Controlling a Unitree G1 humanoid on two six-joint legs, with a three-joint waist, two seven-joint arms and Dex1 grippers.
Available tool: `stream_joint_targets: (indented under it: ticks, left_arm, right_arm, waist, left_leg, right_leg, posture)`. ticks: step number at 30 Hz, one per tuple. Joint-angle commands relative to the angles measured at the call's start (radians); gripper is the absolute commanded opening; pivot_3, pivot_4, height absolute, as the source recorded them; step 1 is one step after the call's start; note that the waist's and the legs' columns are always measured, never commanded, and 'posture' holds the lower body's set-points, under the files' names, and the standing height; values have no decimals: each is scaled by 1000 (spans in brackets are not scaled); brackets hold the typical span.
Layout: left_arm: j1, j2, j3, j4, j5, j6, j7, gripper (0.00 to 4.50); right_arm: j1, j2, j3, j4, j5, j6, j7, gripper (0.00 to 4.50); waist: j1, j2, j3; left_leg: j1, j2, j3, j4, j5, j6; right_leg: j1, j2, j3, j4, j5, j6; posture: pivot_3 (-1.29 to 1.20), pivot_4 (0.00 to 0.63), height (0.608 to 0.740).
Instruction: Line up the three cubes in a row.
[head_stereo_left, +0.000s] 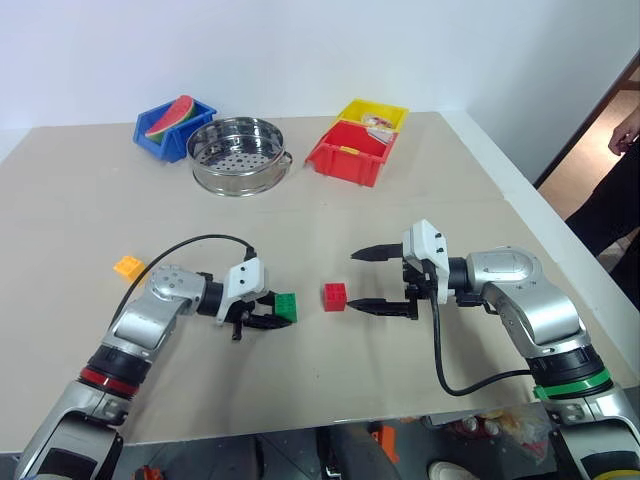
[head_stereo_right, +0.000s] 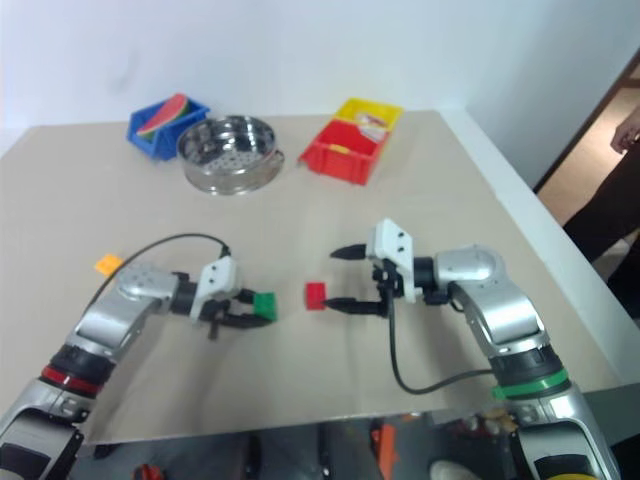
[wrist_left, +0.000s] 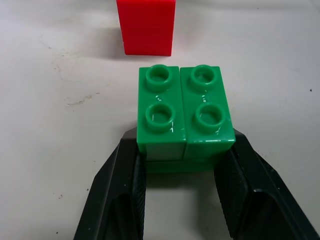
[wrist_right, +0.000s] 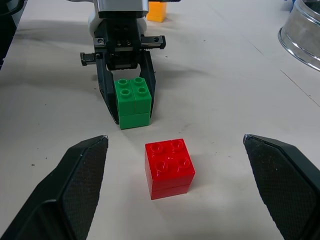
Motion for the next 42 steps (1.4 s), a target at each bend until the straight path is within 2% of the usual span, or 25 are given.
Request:
stream_joint_targets:
  ticks: [1,2,4,8,9,15,18,22,29,35,38,42]
  left_arm:
    - [-25,14,-5,25,16,-25,-13,1316]
    - [-29,14,-4,31,19,-23,-13,2364]
    - [-38,10,1,43,25,-27,-6,2925]
    - [-49,18,12,40,24,-23,-1,4365]
    - [-49,22,16,34,21,-18,0,4463]
    - [-18,91,79,-77,-28,57,21,4463]
    - [15,144,155,-186,-95,163,40,4463]
    - [57,186,294,-310,-202,337,122,4463]
    - [196,169,575,-450,-285,511,387,4463]
    - [279,140,764,-436,-235,471,614,4463]
    - [350,130,832,-427,-232,443,653,4463]
    - [389,140,860,-381,-255,401,636,4463]
  right_arm:
    - [1,-13,-39,-36,10,-14,2,4500]
    - [0,-12,-40,-35,13,-14,3,4500]
    - [-1,-11,-42,-33,18,-11,5,4500]
    - [-6,-9,-43,-34,31,-6,11,4500]
    - [-7,-7,-44,-35,36,-4,13,4500]
    - [-43,12,-70,-77,119,77,-3,4500]
    - [-78,41,-104,-103,196,152,-33,4500]
    - [-118,65,-121,-137,257,214,-56,4500]
    - [-145,94,-87,-139,251,213,-56,4500]
    - [-156,96,-65,-112,221,184,-26,4500]
    - [-161,99,-54,-99,208,172,-13,4500]
    - [-166,100,-43,-89,197,161,-2,4500]
  waist:
    - [0,0,0]
    - [0,0,0]
    - [0,0,0]
    - [0,0,0]
    - [0,0,0]
    - [-4,0,0]
    - [-5,0,0]
    - [-3,0,0]
    - [-5,0,0]
    - [-2,0,0]
    - [-2,0,0]
    - [-1,0,0]
  left_leg:
    - [0,0,0,0,0,0]
    - [0,0,0,0,0,0]
    - [0,0,0,0,0,0]
    - [1,0,0,1,1,2]
    - [1,0,0,2,2,2]
    - [1,1,0,2,2,3]
    - [0,2,0,1,2,3]
    - [-1,2,-2,0,2,3]
    - [0,2,-1,0,2,3]
    - [0,3,-3,0,2,3]
    - [0,2,-3,0,2,3]
    - [0,2,-1,-1,2,3]
  right_leg:
    - [0,0,0,0,0,0]
    - [0,0,0,0,0,0]
    - [0,0,0,0,0,0]
    - [1,0,1,0,2,1]
    - [1,0,1,0,2,2]
    - [1,3,3,0,3,2]
    - [0,4,4,0,3,1]
    - [-1,4,3,0,2,0]
    - [0,4,2,0,2,0]
    - [0,4,2,0,2,0]
    - [0,4,2,0,2,0]
    - [0,2,2,0,1,0]
  posture:
    - [0,150,740]
    - [0,150,740]
    - [0,150,740]
    - [0,150,740]
    - [0,150,740]
    - [0,150,740]
    - [0,150,740]
    - [0,150,740]
    - [0,150,740]
    - [0,150,740]
    - [0,150,740]
    - [0,150,740]
